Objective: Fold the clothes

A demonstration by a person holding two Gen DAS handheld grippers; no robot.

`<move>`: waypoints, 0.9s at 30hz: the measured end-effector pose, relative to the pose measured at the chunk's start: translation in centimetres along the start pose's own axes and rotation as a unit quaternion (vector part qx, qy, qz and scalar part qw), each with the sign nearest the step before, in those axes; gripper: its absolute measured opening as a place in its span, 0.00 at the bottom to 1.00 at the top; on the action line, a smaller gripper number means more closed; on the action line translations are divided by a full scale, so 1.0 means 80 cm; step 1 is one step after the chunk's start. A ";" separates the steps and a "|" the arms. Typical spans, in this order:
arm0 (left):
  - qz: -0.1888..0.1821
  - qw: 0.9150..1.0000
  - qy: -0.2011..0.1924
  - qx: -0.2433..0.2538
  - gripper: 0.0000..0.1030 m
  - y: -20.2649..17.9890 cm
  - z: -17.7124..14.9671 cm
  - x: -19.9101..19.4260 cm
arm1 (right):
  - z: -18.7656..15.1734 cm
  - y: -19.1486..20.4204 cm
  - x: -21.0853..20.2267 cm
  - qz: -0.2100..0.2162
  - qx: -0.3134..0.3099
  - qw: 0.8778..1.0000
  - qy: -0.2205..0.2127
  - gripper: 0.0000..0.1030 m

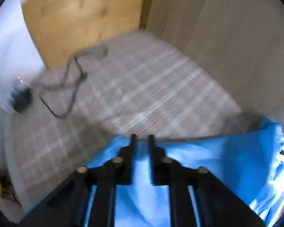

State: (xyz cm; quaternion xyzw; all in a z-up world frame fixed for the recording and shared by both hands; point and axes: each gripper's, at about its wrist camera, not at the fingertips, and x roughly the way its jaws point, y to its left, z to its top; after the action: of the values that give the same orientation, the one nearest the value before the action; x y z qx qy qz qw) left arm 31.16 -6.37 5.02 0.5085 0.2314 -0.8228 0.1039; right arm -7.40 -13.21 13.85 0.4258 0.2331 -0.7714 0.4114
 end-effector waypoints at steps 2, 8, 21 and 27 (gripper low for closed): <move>-0.009 1.000 -0.014 0.009 0.09 -0.008 0.014 -0.009 | -0.013 -0.053 -0.046 -0.023 0.039 0.998 -0.047 0.33; -0.035 0.997 0.023 0.070 0.09 -0.055 0.053 0.051 | -0.050 -0.235 -0.069 -0.050 0.179 0.982 -0.025 0.44; -0.044 0.994 0.065 0.082 0.10 -0.075 0.080 0.104 | -0.024 -0.290 0.063 -0.010 0.194 0.980 0.046 0.01; -0.052 0.994 0.059 0.071 0.10 -0.061 0.076 0.098 | -0.019 -0.294 0.067 -0.091 0.154 0.983 0.029 0.03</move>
State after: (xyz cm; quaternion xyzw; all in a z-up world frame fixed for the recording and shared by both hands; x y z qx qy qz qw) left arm 20.77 -4.56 1.69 0.5499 0.2045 -0.8098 0.0111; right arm -27.93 -1.49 8.71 0.4835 0.1608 -0.8196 0.2619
